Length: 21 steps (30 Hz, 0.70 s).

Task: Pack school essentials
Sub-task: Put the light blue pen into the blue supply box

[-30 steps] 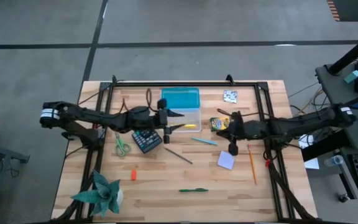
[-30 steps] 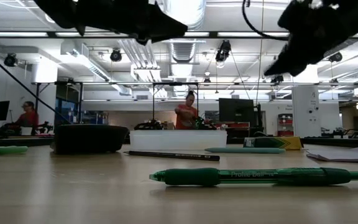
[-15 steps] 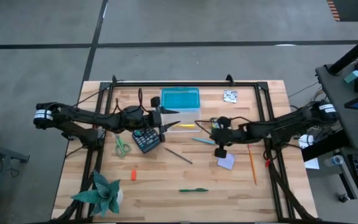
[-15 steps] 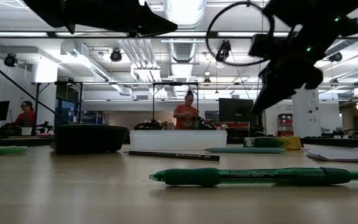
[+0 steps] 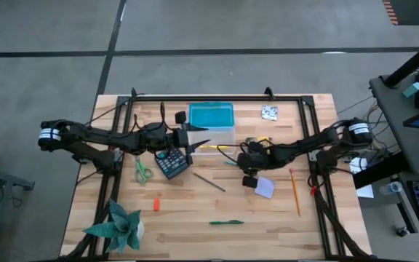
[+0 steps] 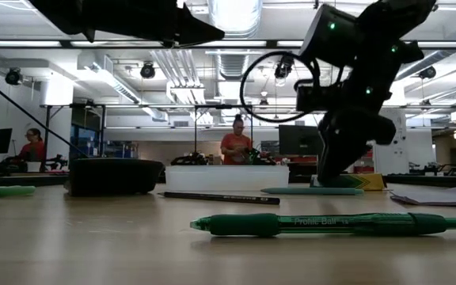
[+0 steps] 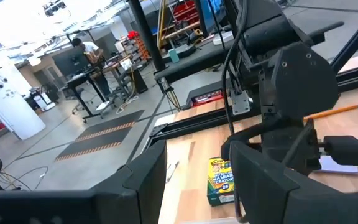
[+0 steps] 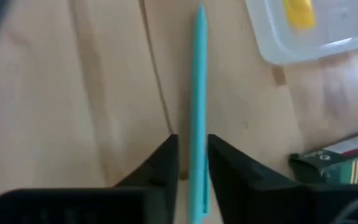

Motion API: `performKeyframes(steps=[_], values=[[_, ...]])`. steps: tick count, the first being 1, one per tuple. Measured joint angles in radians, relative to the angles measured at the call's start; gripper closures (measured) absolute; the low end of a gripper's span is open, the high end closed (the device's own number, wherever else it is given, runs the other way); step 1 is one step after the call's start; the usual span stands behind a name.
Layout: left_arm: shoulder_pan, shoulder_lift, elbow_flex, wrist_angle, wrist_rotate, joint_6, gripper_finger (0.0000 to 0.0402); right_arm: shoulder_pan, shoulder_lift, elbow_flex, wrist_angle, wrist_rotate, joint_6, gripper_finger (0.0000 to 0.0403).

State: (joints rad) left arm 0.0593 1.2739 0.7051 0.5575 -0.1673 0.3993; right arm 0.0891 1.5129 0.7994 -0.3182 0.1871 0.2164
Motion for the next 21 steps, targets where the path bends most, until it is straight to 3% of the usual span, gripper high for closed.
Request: performKeyframes(steps=[5, 9, 13, 18, 21], values=[[0.000, 0.000, -0.005, 0.000, 0.000, 0.001, 0.0243, -0.005, 0.038, 0.002, 0.017, -0.004, -0.045, 0.0253], [0.000, 0.000, -0.007, 0.001, -0.002, 0.004, 0.0243, -0.015, 0.071, 0.005, 0.026, -0.005, -0.046, 0.0249], [0.000, 0.000, -0.007, 0.001, -0.003, 0.009, 0.0243, -0.035, 0.104, 0.005, 0.037, -0.047, -0.055, 0.0286], [0.000, -0.029, -0.008, 0.003, -0.003, 0.010, 0.0243, -0.063, 0.142, 0.005, 0.061, -0.114, -0.060, 0.0370], [0.000, -0.053, -0.008, 0.002, -0.003, 0.010, 0.0243, -0.064, 0.152, 0.004, 0.064, -0.118, -0.066, 0.0383]])
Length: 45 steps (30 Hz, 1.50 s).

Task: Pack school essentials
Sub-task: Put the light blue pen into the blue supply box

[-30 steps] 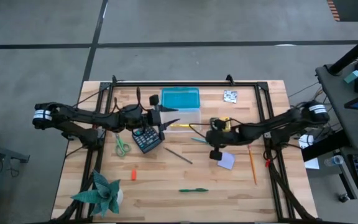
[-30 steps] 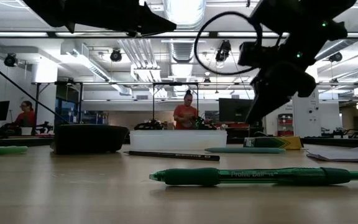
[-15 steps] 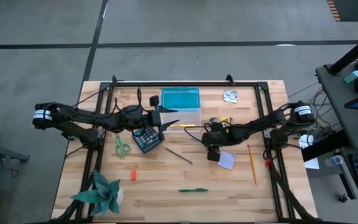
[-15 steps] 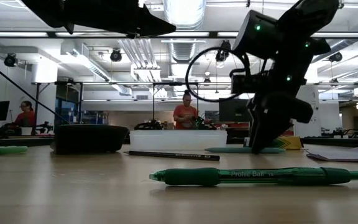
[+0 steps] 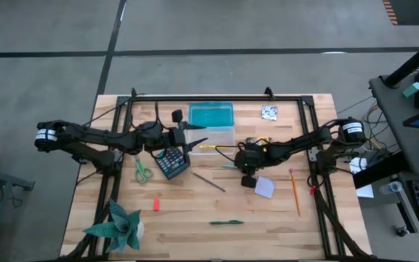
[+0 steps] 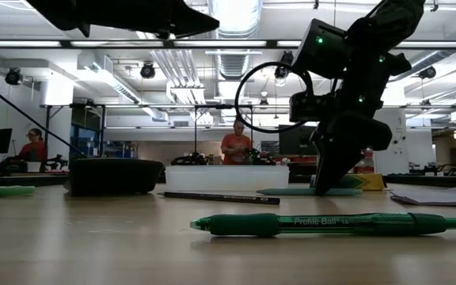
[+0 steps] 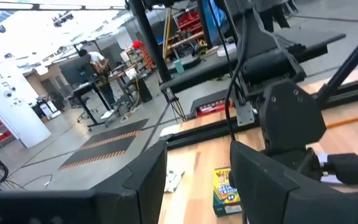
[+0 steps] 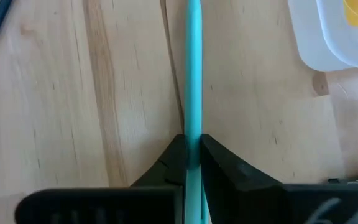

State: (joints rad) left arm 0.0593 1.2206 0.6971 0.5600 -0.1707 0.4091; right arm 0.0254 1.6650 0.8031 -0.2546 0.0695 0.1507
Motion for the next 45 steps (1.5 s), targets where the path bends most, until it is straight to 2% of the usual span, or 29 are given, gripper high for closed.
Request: performKeyframes(steps=[5, 13, 19, 24, 30, 38, 45], values=[[0.000, -0.034, -0.018, 0.002, 0.000, -0.003, 0.0243, 0.000, -0.015, -0.001, 0.002, 0.000, -0.006, 0.0383], [0.000, -0.060, -0.050, 0.008, 0.000, -0.005, 0.0243, -0.001, -0.152, 0.004, -0.023, 0.005, -0.019, 0.0384], [0.000, -0.066, -0.054, 0.005, -0.002, -0.003, 0.0243, 0.000, -0.253, 0.067, -0.043, 0.002, -0.079, 0.0384], [0.000, -0.075, -0.059, 0.004, -0.033, -0.002, 0.0243, -0.016, -0.280, 0.144, 0.010, 0.039, -0.174, 0.0385], [0.000, -0.129, -0.069, -0.033, -0.133, -0.008, 0.0243, -0.067, -0.180, 0.257, 0.028, 0.065, -0.301, 0.0385], [0.000, -0.171, -0.070, -0.093, -0.142, -0.010, 0.0243, -0.185, 0.050, 0.454, -0.027, 0.065, -0.441, 0.0385], [0.000, -0.176, -0.082, -0.098, -0.142, -0.009, 0.0243, -0.238, 0.224, 0.611, -0.179, 0.062, -0.564, 0.0385]])
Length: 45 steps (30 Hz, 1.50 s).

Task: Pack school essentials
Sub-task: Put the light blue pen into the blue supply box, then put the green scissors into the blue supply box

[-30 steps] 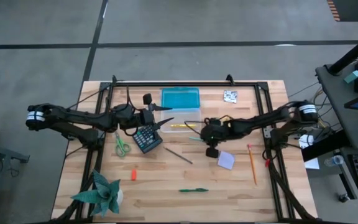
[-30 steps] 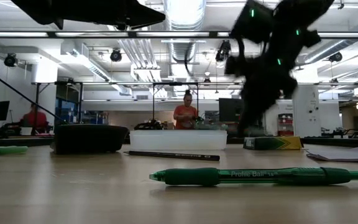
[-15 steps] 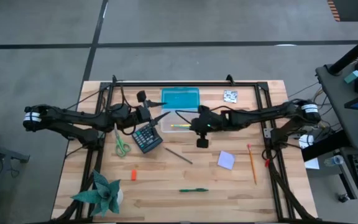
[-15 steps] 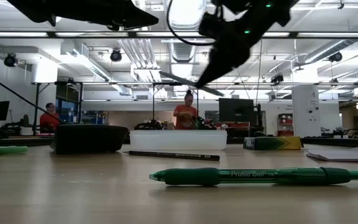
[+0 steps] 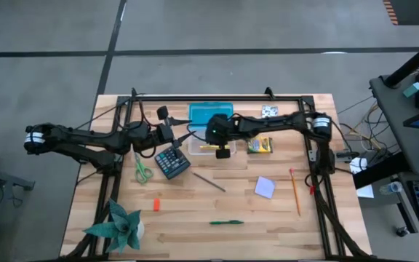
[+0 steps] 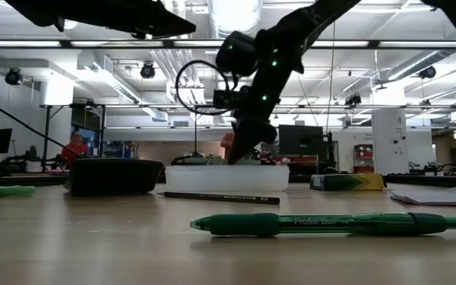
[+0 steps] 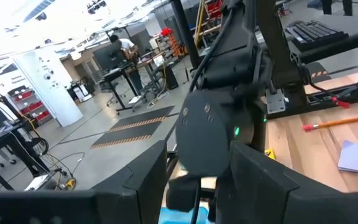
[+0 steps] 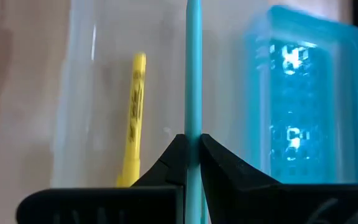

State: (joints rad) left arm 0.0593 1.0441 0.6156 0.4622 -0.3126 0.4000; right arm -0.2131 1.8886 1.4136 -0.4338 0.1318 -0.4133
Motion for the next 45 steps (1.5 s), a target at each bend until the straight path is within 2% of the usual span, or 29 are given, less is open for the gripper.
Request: performKeyframes(steps=[7, 16, 20, 25, 31, 34, 37, 41, 45], values=[[0.000, -0.001, -0.001, 0.000, 0.000, 0.000, 0.0243, -0.014, 0.069, 0.063, -0.036, 0.000, 0.005, 0.0374], [0.000, -0.001, -0.001, 0.000, 0.000, -0.001, 0.0243, -0.020, 0.080, 0.071, -0.036, 0.000, -0.002, 0.0284], [0.000, 0.002, -0.001, 0.001, 0.000, -0.034, 0.0243, -0.019, 0.033, 0.070, -0.062, 0.000, -0.006, 0.0260], [-0.003, 0.002, -0.011, 0.001, 0.004, -0.150, 0.0243, 0.007, -0.108, 0.012, -0.129, 0.000, 0.034, 0.0262], [-0.017, 0.002, -0.043, 0.000, 0.010, -0.404, 0.0243, 0.057, -0.346, -0.192, -0.079, -0.002, 0.101, 0.0285], [-0.022, 0.013, -0.053, -0.009, 0.015, -0.578, 0.0243, 0.083, -0.471, -0.326, 0.052, -0.002, 0.107, 0.0295], [-0.022, 0.013, -0.049, -0.086, 0.017, -0.813, 0.0243, 0.103, -0.587, -0.457, 0.217, -0.005, 0.099, 0.0304], [-0.022, 0.009, -0.010, -0.372, 0.072, -1.147, 0.0243, 0.106, -0.723, -0.602, 0.455, -0.005, 0.060, 0.0314], [-0.023, 0.010, 0.059, -0.759, 0.219, -1.453, 0.0243, 0.106, -0.831, -0.712, 0.614, -0.004, 0.010, 0.0323]])
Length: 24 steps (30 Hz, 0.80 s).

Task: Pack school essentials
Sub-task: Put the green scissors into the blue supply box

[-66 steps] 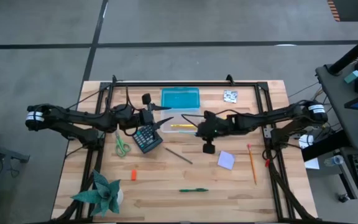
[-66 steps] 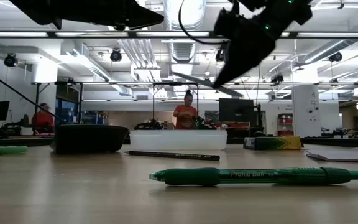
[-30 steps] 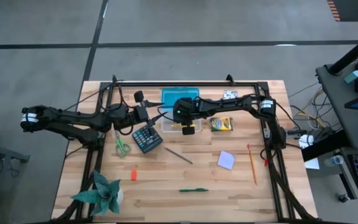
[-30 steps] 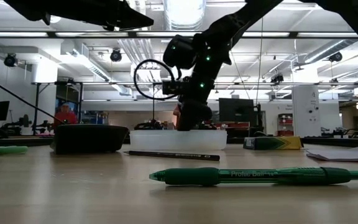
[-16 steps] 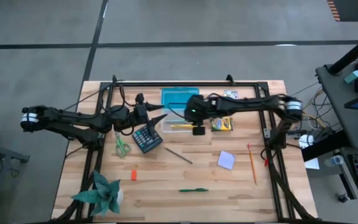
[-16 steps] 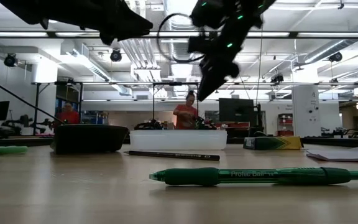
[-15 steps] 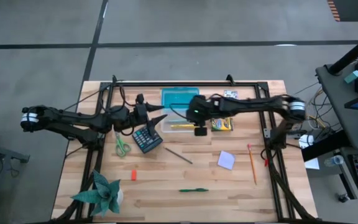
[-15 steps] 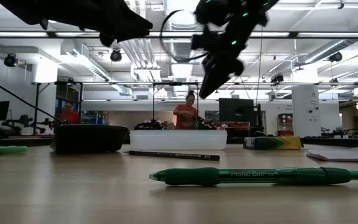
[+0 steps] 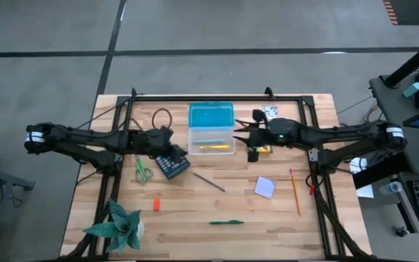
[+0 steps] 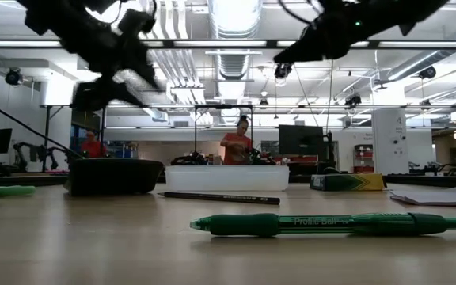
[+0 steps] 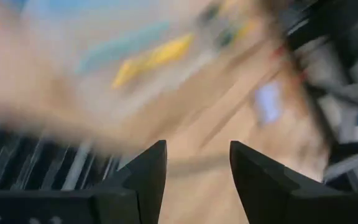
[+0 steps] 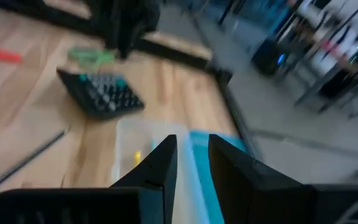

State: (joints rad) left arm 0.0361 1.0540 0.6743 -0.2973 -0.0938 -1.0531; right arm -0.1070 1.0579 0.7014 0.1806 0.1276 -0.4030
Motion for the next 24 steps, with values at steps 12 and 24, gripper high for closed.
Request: performKeyframes(steps=[12, 24], values=[[-0.119, 0.006, 0.137, -0.771, 0.185, -0.545, 0.0243, -0.003, -0.162, -0.139, 0.064, 0.003, -0.086, 0.0331], [-0.269, 0.112, 0.105, -0.820, 0.077, -0.708, 0.0243, -0.010, -0.131, -0.170, 0.091, 0.003, -0.067, 0.0332]])
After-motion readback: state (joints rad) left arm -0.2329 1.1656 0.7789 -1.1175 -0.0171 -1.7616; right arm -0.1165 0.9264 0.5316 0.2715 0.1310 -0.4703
